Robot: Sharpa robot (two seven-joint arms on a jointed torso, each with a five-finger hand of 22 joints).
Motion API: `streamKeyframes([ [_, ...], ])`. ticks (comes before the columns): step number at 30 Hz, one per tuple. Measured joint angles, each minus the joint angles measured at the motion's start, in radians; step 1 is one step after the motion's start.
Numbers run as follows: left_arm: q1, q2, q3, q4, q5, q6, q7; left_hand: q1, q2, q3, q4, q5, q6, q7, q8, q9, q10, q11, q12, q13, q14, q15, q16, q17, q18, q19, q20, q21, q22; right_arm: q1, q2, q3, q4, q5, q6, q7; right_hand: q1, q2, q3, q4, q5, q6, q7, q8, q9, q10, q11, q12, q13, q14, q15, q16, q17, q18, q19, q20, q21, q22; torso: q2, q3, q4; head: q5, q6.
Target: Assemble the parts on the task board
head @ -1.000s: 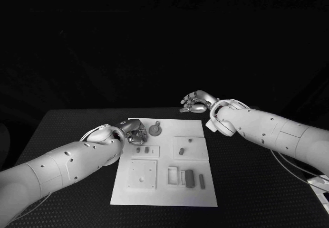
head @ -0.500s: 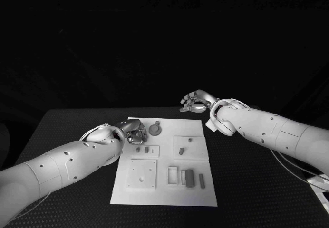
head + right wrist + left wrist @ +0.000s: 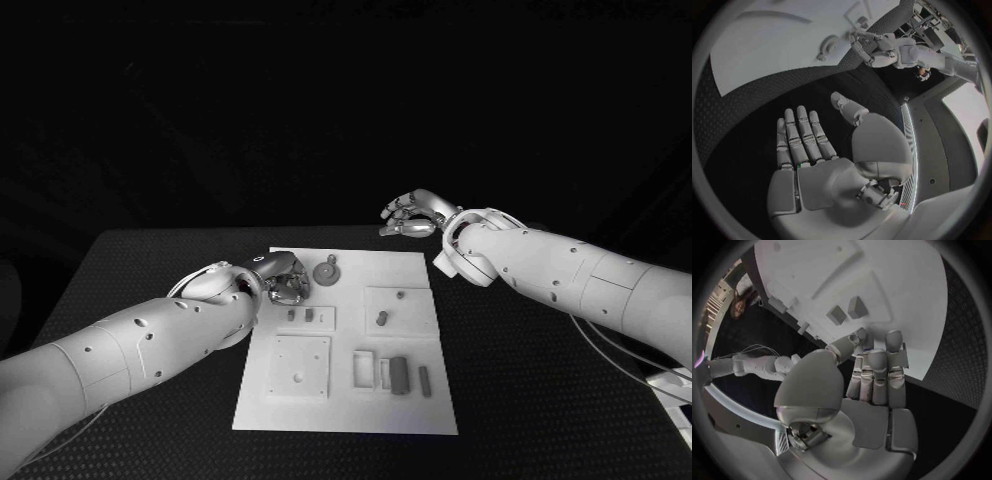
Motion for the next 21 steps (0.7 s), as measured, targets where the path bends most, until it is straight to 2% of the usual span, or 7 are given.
streamKeyframes([
  [2,-0.001,0.0,-0.001,-0.001,0.004,0.0,0.001,-0.004,-0.004,0.0,0.0,0.003,-0.015,0.004,-0.009,-0.005,0.0,0.0,0.0,0.001,0.0,0.0,0.0,0.001,0.0,-0.003,0.003,0.0,0.0,0.0,0.0,0.0,0.0,0.0,0.0,0.0,0.0,0.0,0.0,0.0,0.0,0.0,0.0,0.0,0.0,0.0,0.0,0.0,-0.001,0.0,0.0,0.0,-0.001,0.0,0.0,0.0,0.0,0.0,0.0,0.0,0.0,0.0,0.0],
  [7,-0.005,0.0,-0.003,-0.002,0.02,0.004,0.001,-0.026,-0.015,-0.01,0.001,0.004,-0.058,0.025,-0.034,-0.017,-0.016,0.016,-0.016,0.001,-0.01,0.01,0.0,0.001,0.0,-0.007,0.007,0.0,0.0,0.0,-0.001,0.0,0.0,0.0,0.0,0.0,0.0,0.0,0.0,0.0,0.0,0.0,0.0,0.0,-0.002,0.0,0.0,0.0,-0.004,0.0,0.0,0.0,-0.004,0.0,0.0,0.0,-0.004,0.001,0.0,0.0001,-0.0001,0.0,0.001],
  [21,-0.006,-0.007,-0.002,-0.006,0.045,0.009,-0.002,-0.03,-0.019,-0.01,0.001,0.003,-0.103,0.036,-0.052,-0.027,-0.023,0.022,-0.02,0.004,-0.015,0.014,0.0,0.002,0.0,-0.014,0.014,0.0,0.0,0.0,-0.002,0.0,0.0,0.0,0.0,0.0,0.0,0.0,0.0,0.0,0.0,0.0,0.0,0.0,-0.003,0.0,0.0,0.0,-0.008,0.0,0.0,0.0,-0.006,0.0,0.0,0.0,-0.004,0.002,0.0,0.0001,-0.0002,-0.001,0.001],
])
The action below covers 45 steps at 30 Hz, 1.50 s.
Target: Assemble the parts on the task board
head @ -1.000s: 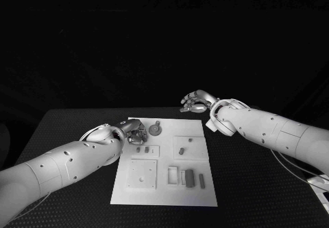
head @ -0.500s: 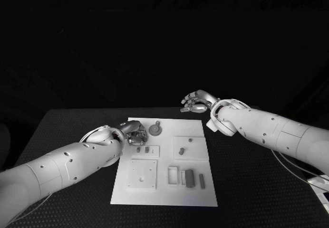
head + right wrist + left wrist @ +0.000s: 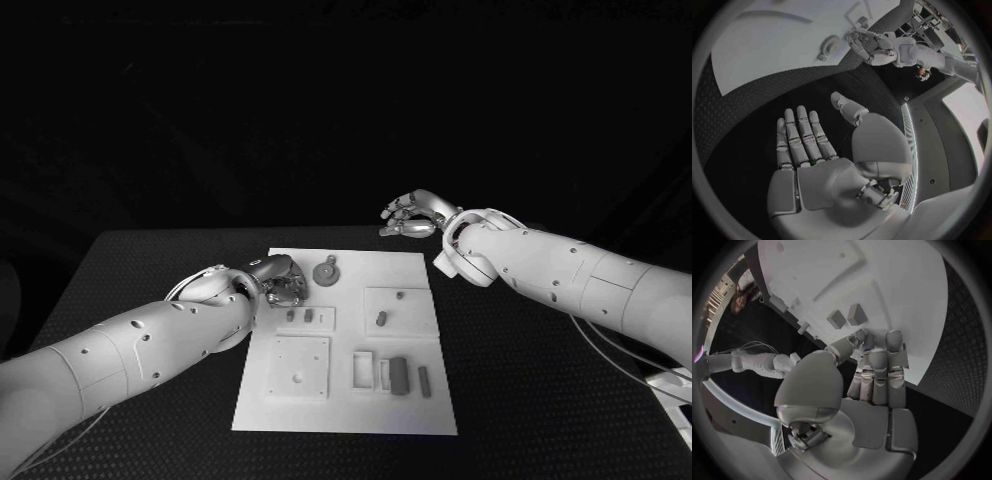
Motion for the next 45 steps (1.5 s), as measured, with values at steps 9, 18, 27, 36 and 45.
streamKeyframes([
  [9,0.001,-0.011,0.002,-0.008,0.008,-0.002,0.0,0.0,0.0,-0.003,-0.003,0.0,0.0,0.0,0.0,-0.001,0.0,0.0,0.0,0.004,0.0,0.0,0.0,0.0,0.0,0.0,0.0,0.0,0.0,-0.002,0.0,0.0,-0.001,0.0,0.0,0.0,0.0,0.0,0.0,0.0,0.0,0.0,0.0,0.004,-0.001,0.0,0.0,0.0,-0.002,0.0,0.0,0.0,-0.002,0.0,0.0,0.0,-0.004,0.0,0.0,-0.0001,-0.0002,-0.002,0.0],
  [18,0.002,-0.03,0.004,-0.026,0.028,-0.013,0.005,0.004,-0.004,-0.003,-0.003,0.0,-0.007,0.0,-0.005,-0.002,-0.001,-0.001,0.0,0.004,0.0,0.0,0.0,0.0,0.001,0.0,0.0,0.0,0.0,-0.005,-0.008,0.0,0.001,-0.004,0.002,-0.002,0.01,0.002,-0.005,-0.007,0.0,0.016,0.002,0.028,-0.013,0.037,-0.015,0.015,-0.024,0.071,-0.031,0.058,0.003,0.001,0.111,-0.01,0.004,0.007,0.0,0.0,-0.0002,-0.002,0.0],
  [27,0.012,-0.084,0.002,-0.037,0.264,-0.035,0.014,-0.008,-0.003,-0.005,0.0,0.0,-0.008,0.0,-0.005,-0.002,-0.001,-0.002,0.0,0.006,-0.005,0.005,-0.004,-0.001,0.002,-0.005,0.006,0.0,0.0,-0.013,-0.042,0.0,0.029,-0.101,0.044,-0.004,0.022,0.014,0.001,-0.032,0.0,0.096,0.0,0.07,-0.015,0.138,-0.056,0.052,-0.026,0.224,-0.102,0.146,0.05,0.063,0.284,-0.022,0.022,0.005,0.0,0.0003,-0.0004,-0.01,0.014],
  [36,0.036,-0.162,0.003,0.058,0.597,-0.035,0.051,-0.071,0.007,-0.004,0.006,0.0,-0.007,0.004,0.014,0.007,-0.059,0.031,-0.012,0.004,-0.147,0.04,-0.217,-0.097,0.017,-0.173,0.051,-0.161,-0.062,-0.025,-0.131,-0.006,0.132,-0.243,0.069,-0.015,0.039,0.031,0.011,-0.055,0.0,0.173,-0.022,0.1,-0.018,0.26,-0.092,0.027,-0.031,0.387,-0.18,0.218,0.113,0.133,0.47,-0.033,0.068,0.01,-0.001,0.0002,0.0004,-0.03,0.023],
  [45,0.038,-0.224,0.002,0.186,0.835,-0.003,0.109,-0.074,0.01,-0.026,0.001,0.0,-0.007,0.004,0.021,0.01,-0.066,0.038,-0.012,0.005,-0.148,0.041,-0.283,-0.118,0.015,-0.175,0.053,-0.209,-0.1,-0.069,-0.194,-0.018,0.232,-0.439,0.069,-0.055,0.046,0.029,0.014,-0.058,0.0,0.193,-0.032,0.105,-0.024,0.316,-0.102,-0.038,-0.035,0.452,-0.209,0.224,0.146,0.141,0.547,-0.057,0.082,0.021,-0.005,-0.0023,0.003,-0.035,0.026],
])
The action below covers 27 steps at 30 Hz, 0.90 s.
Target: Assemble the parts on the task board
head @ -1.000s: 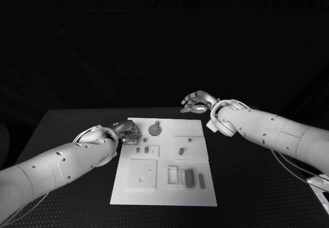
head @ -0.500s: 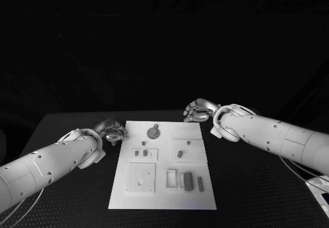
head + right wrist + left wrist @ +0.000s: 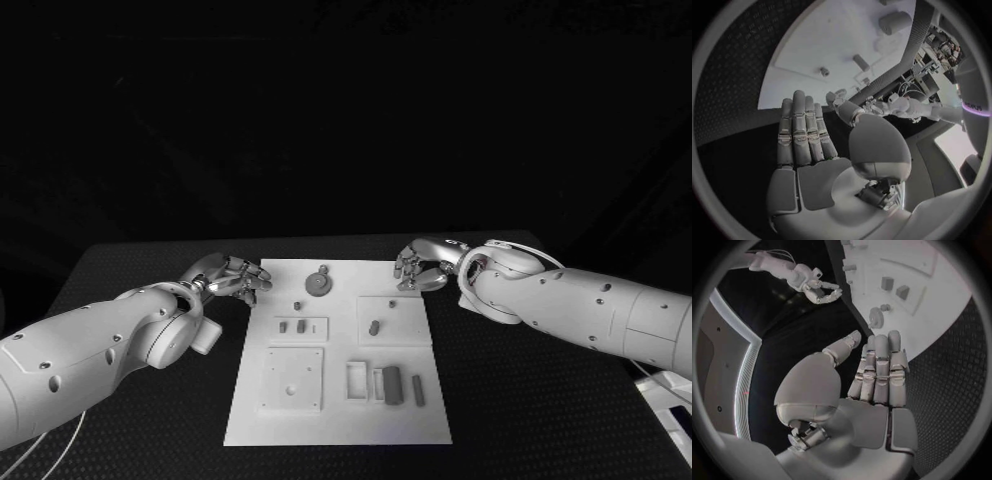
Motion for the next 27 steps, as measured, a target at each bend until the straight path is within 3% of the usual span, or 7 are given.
streamKeyframes([
  [4,0.0,-0.018,0.0,0.029,0.048,0.004,0.015,0.0,0.0,0.0,0.0,0.0,0.0,0.0,0.0,0.0,0.0,0.0,0.0,0.0,0.0,0.0,-0.001,0.0,-0.001,0.0,0.0,0.0,-0.002,-0.014,-0.003,-0.007,0.015,-0.086,-0.002,-0.023,0.005,-0.028,0.0,0.0,0.0,0.0,0.0,-0.011,-0.007,-0.003,0.003,-0.031,-0.006,0.003,-0.003,0.0,0.008,0.0,0.009,-0.002,0.0,0.002,-0.001,-0.0005,-0.0004,0.001,0.004],
  [7,0.0,-0.021,0.0,0.04,0.072,0.007,0.022,0.0,0.0,0.0,0.0,0.0,0.0,0.0,0.0,0.0,0.0,0.0,0.0,0.0,0.0,0.0,-0.004,0.0,-0.001,0.0,0.0,-0.004,-0.003,-0.023,-0.001,-0.011,0.027,-0.14,-0.006,-0.039,0.012,-0.035,0.003,-0.003,0.0,-0.004,0.004,-0.011,-0.011,-0.011,0.011,-0.052,-0.011,0.003,-0.003,-0.008,0.013,0.0,0.009,-0.002,-0.006,0.003,-0.002,-0.0015,-0.0001,0.001,0.005],
  [13,-0.001,-0.021,0.0,0.049,0.097,0.012,0.028,-0.004,0.004,-0.006,0.0,0.0,0.0,0.0,0.0,0.0,-0.007,0.001,0.0,0.0,0.0,0.0,-0.009,0.0,-0.007,0.0,0.0,-0.008,-0.005,-0.029,0.011,-0.025,0.038,-0.207,-0.011,-0.063,0.022,-0.045,0.005,-0.005,0.0,-0.009,0.009,-0.017,-0.016,-0.011,0.011,-0.066,-0.012,0.003,-0.003,-0.013,0.018,0.0,0.009,-0.002,-0.006,0.006,-0.001,-0.0022,0.0003,0.004,0.008],
  [17,-0.001,-0.022,-0.001,0.053,0.111,0.013,0.032,-0.004,0.004,-0.006,0.0,0.0,-0.004,0.003,0.0,0.0,-0.007,0.001,0.0,0.0,0.001,0.001,-0.011,0.0,-0.008,0.0,0.0,-0.008,-0.006,-0.036,0.026,-0.031,0.035,-0.235,-0.013,-0.075,0.022,-0.045,0.005,-0.005,0.0,-0.01,0.01,-0.017,-0.017,-0.007,0.015,-0.066,-0.012,0.003,-0.003,-0.013,0.02,0.0,0.009,-0.002,-0.006,0.007,0.0,-0.0023,0.0002,0.004,0.009],
  [27,-0.001,-0.022,-0.001,0.055,0.13,0.015,0.037,-0.007,0.001,-0.011,0.0,0.0,-0.009,0.007,0.0,0.0,-0.016,0.002,0.0,0.0,0.002,0.005,-0.016,0.0,-0.015,0.0,0.0,-0.017,-0.01,-0.042,0.053,-0.03,0.014,-0.268,-0.034,-0.093,0.032,-0.036,0.005,-0.005,0.0,-0.01,0.01,-0.017,-0.019,-0.005,0.016,-0.07,-0.007,0.005,-0.002,-0.017,0.026,0.0,0.009,-0.002,-0.006,0.013,0.001,-0.0018,0.0,0.002,0.002],
])
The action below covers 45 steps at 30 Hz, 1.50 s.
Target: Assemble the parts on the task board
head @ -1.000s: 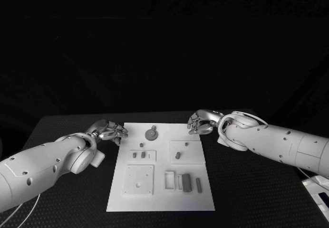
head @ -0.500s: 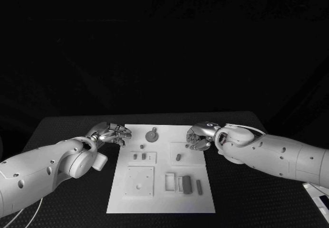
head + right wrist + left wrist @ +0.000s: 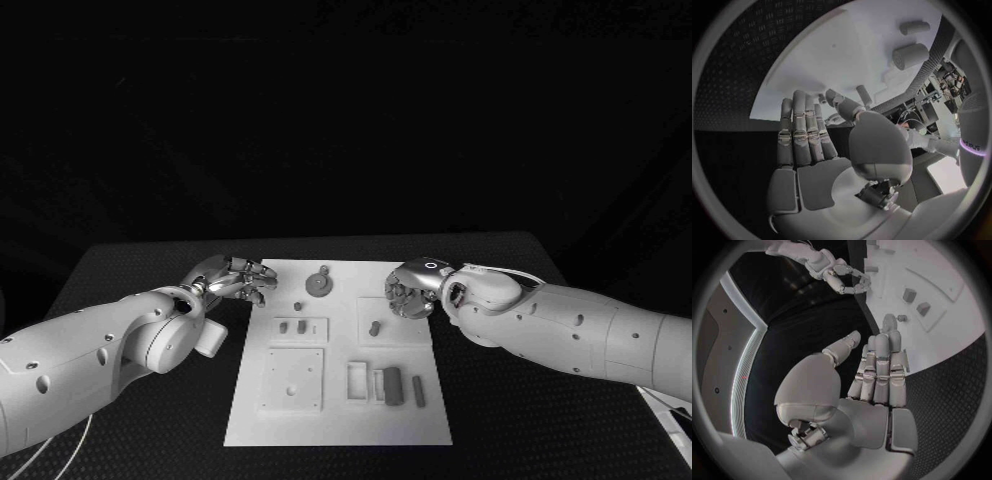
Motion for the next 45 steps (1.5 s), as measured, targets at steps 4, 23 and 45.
streamKeyframes([
  [4,0.0,0.0,0.0,-0.001,0.003,0.002,0.0,-0.001,-0.001,-0.005,0.0,0.0,-0.001,0.001,0.0,0.0,-0.002,0.002,0.0,0.0,0.0,0.0,-0.004,0.0,-0.001,0.0,0.0,0.0,-0.001,-0.001,0.008,0.0,-0.007,-0.005,-0.01,-0.003,0.005,0.019,0.0,0.0,0.0,0.006,-0.006,0.0,-0.001,0.007,0.0,-0.015,0.0,-0.003,0.003,-0.006,0.004,0.0,0.0,0.0,-0.006,0.004,0.0,0.0012,-0.0001,0.004,-0.001],
  [23,0.0,-0.001,0.0,-0.005,0.007,0.006,-0.003,-0.004,0.003,-0.005,0.0,0.0,-0.007,0.002,0.0,0.0,-0.009,0.001,0.0,0.0,-0.002,0.002,-0.004,0.001,-0.007,0.0,0.0,-0.004,-0.002,-0.002,0.024,-0.004,-0.008,-0.058,-0.015,-0.019,0.037,0.066,-0.006,-0.011,0.0,0.083,-0.04,0.032,0.01,0.06,-0.018,-0.034,0.013,0.005,-0.001,-0.015,0.036,-0.001,0.006,-0.001,-0.014,0.029,0.0,0.0027,-0.001,0.002,-0.011],
  [45,0.0,-0.005,0.0,-0.004,0.008,0.006,-0.006,-0.004,0.003,-0.011,0.0,0.0,-0.009,0.0,0.0,0.0,-0.013,0.004,0.0,0.0,0.002,0.006,-0.004,0.002,-0.007,0.0,0.0,-0.004,-0.003,-0.019,0.024,-0.013,0.028,-0.171,-0.055,-0.092,0.134,0.05,-0.008,-0.014,0.0,0.14,-0.065,0.052,0.036,0.123,-0.047,-0.035,0.054,0.04,-0.021,0.011,0.113,-0.007,0.06,-0.025,-0.006,0.056,0.0,0.0024,-0.0009,-0.003,-0.017],
])
